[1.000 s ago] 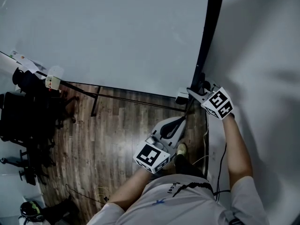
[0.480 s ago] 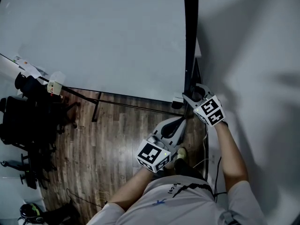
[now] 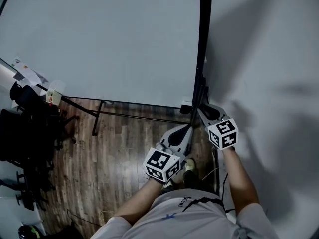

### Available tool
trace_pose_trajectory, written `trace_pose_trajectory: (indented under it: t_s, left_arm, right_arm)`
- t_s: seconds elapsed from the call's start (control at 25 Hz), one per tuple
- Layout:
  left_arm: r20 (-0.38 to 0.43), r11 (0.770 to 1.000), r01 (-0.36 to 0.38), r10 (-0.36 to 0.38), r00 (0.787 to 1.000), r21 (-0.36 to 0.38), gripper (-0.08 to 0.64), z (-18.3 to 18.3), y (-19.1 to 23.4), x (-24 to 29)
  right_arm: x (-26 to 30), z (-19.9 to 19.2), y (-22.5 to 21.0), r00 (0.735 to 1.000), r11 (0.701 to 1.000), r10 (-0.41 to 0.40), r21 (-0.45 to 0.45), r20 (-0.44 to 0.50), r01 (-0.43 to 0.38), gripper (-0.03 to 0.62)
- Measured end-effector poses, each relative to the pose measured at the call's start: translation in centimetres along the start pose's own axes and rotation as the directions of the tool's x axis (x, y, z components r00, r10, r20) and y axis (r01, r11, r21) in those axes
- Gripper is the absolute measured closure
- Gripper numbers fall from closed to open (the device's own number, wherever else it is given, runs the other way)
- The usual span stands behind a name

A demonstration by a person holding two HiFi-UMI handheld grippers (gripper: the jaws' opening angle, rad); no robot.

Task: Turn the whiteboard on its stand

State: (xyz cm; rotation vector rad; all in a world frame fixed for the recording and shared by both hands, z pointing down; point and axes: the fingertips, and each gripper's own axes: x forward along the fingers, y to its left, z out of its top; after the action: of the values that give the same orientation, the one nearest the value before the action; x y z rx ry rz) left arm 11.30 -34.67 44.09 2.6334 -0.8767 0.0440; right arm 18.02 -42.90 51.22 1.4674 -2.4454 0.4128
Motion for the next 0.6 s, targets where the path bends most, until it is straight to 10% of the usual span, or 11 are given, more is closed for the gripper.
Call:
trace_pose_trajectory:
  t_s: [0.6]
  left_arm:
    - [0.009, 0.998, 0.045, -0.046, 0.999, 0.031, 0.56, 1.5, -2.5, -8.6]
  right_arm:
    - [-9.2, 4.4, 12.9, 0.983, 0.989, -0.018, 0.149, 0.184, -0.01, 0.565]
